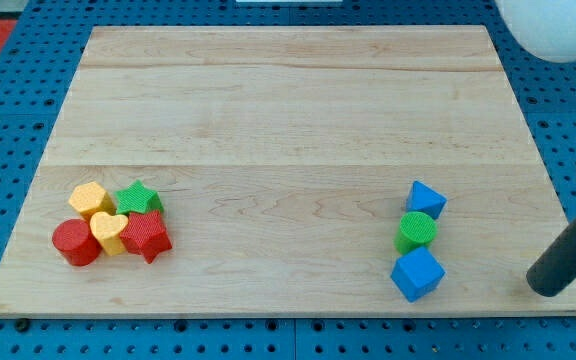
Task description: Separate blue cube from green circle
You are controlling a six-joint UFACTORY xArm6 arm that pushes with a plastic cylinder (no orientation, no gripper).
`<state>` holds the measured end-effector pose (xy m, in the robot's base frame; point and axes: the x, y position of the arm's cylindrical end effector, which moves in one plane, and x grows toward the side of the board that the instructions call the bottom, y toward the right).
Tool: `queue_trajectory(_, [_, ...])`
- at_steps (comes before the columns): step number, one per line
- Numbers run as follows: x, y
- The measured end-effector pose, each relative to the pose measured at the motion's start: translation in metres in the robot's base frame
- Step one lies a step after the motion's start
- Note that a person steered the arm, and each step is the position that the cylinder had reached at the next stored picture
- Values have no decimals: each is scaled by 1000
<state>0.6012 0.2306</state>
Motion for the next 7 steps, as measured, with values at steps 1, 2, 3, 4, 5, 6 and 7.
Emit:
queue_trajectory(1, [-7, -87])
queue_trajectory(2, [-13, -152])
queue_trajectory(3, [-13, -177])
queue_trajectory(4, [-21, -215])
queue_trajectory(5, [-65, -268])
queue_trajectory(6, [-62, -282])
queue_trajectory(7, [15, -272])
